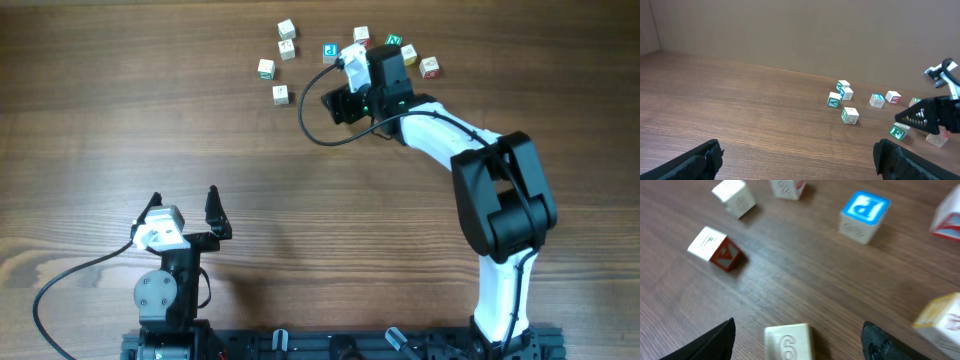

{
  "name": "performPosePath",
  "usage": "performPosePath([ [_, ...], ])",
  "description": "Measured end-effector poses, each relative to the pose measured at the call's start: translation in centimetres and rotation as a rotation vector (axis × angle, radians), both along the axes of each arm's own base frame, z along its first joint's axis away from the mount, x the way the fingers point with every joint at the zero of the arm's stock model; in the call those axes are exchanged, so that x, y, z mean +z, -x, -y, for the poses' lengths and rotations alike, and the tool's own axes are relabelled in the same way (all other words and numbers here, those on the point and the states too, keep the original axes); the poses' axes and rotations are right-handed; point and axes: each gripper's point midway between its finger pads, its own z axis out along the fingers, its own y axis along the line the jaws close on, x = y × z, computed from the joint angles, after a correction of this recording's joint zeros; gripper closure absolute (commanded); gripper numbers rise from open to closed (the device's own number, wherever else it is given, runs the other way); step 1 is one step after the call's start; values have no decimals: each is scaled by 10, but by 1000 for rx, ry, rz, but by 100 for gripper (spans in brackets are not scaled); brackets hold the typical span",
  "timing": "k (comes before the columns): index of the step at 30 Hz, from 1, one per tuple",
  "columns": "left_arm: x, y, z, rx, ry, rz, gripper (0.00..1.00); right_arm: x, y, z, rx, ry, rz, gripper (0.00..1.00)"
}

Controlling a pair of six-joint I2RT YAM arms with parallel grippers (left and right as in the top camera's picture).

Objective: Form a circle

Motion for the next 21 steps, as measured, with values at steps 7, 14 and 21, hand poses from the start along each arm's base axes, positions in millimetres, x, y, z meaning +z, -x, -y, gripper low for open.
performPosePath([
  [7, 0, 0, 0, 0, 0, 0, 0, -33, 13, -19, 76, 70, -3, 43],
  [14, 0, 0, 0, 0, 0, 0, 0, -38, -1, 6, -55, 174, 23, 71],
  [21, 0, 0, 0, 0, 0, 0, 0, 25, 11, 16, -154, 122, -9, 80],
])
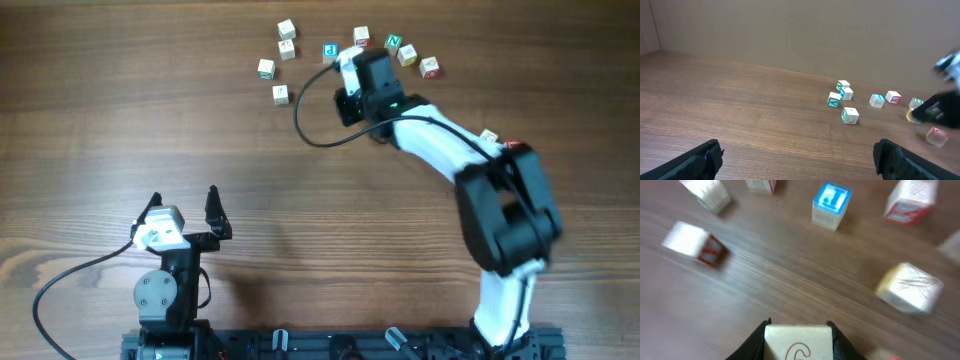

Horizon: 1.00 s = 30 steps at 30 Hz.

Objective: Form a circle

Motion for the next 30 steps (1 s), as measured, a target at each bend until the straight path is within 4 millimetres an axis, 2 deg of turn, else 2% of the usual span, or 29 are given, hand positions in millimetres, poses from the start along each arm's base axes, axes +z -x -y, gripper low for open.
performPosePath([
  [1, 0, 0, 0, 0, 0, 0, 0, 30, 7, 4, -31, -29, 4, 80],
  [5, 0, 0, 0, 0, 0, 0, 0, 105, 44, 23, -104, -86, -12, 80],
  [7, 0, 0, 0, 0, 0, 0, 0, 130, 67, 37, -151, -92, -38, 80],
  [9, 0, 0, 0, 0, 0, 0, 0, 144, 95, 58, -222, -68, -88, 80],
  [11, 0, 0, 0, 0, 0, 0, 0, 149, 124, 83, -309, -18, -147, 80],
  [13, 0, 0, 0, 0, 0, 1, 0, 155, 142, 102, -380, 7, -170, 80],
  [15, 0, 0, 0, 0, 0, 1, 0, 152, 170, 124, -469, 50, -243, 80],
  [18, 0, 0, 0, 0, 0, 1, 0, 145, 192, 150, -589, 95, -326, 80],
  [26, 0, 0, 0, 0, 0, 1, 0, 125, 196, 205, -856, 84, -387, 80],
  [30, 0, 0, 0, 0, 0, 1, 0, 110, 183, 217, -915, 26, -366, 80],
])
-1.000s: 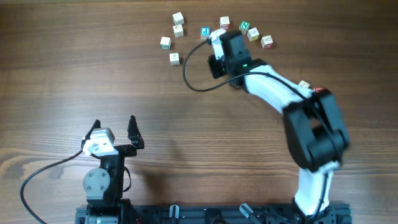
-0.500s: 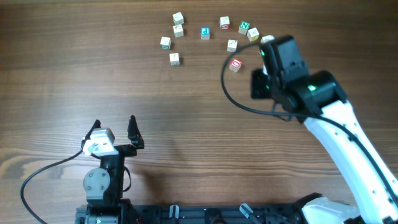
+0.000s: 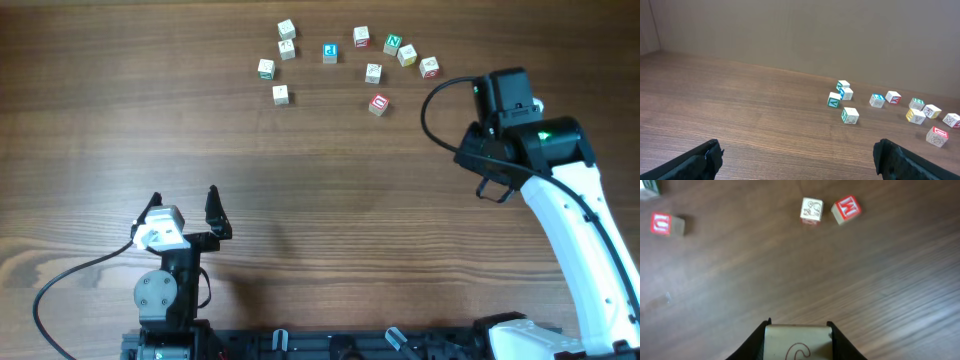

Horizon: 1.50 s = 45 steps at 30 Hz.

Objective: Form a circle

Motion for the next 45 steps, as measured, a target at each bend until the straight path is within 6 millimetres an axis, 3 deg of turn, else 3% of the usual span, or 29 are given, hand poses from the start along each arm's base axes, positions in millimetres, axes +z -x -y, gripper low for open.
performPosePath([
  [6, 0, 0, 0, 0, 0, 0, 0, -29, -4, -12, -1, -73, 5, 80],
  [13, 0, 0, 0, 0, 0, 0, 0, -32, -46, -26, -2, -160, 201, 80],
  [15, 0, 0, 0, 0, 0, 0, 0, -50, -50, -27, -9, -165, 214, 80],
  [19, 0, 0, 0, 0, 0, 0, 0, -98, -37, -19, -83, -138, 124, 80],
  [22, 0, 0, 0, 0, 0, 0, 0, -117, -33, -11, -138, -105, 86, 80],
  [31, 0, 0, 0, 0, 0, 0, 0, -119, -36, 12, -341, -41, 143, 73],
  [45, 0, 0, 0, 0, 0, 0, 0, -122, -39, 42, -452, -53, 155, 74],
])
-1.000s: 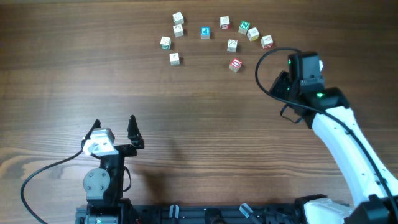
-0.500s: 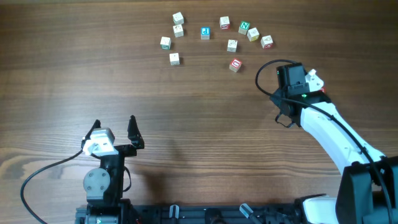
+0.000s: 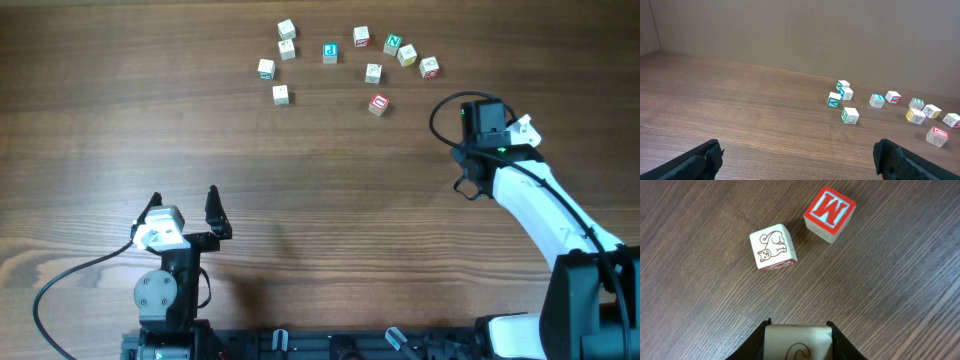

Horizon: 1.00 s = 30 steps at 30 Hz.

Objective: Form a circle

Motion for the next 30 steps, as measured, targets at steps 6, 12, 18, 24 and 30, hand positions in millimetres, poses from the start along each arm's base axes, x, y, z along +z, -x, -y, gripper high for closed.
performPosePath([
  [6, 0, 0, 0, 0, 0, 0, 0, -5, -2, -14, 99, -145, -25, 77],
  [12, 0, 0, 0, 0, 0, 0, 0, 11, -13, -29, 163, -271, 41, 78],
  [18, 0, 0, 0, 0, 0, 0, 0, 7, -1, -15, 165, -183, -22, 83],
  [24, 0, 0, 0, 0, 0, 0, 0, 7, 4, 12, 110, -38, -38, 82],
  [30, 0, 0, 0, 0, 0, 0, 0, 1, 2, 24, 81, 33, -30, 78],
])
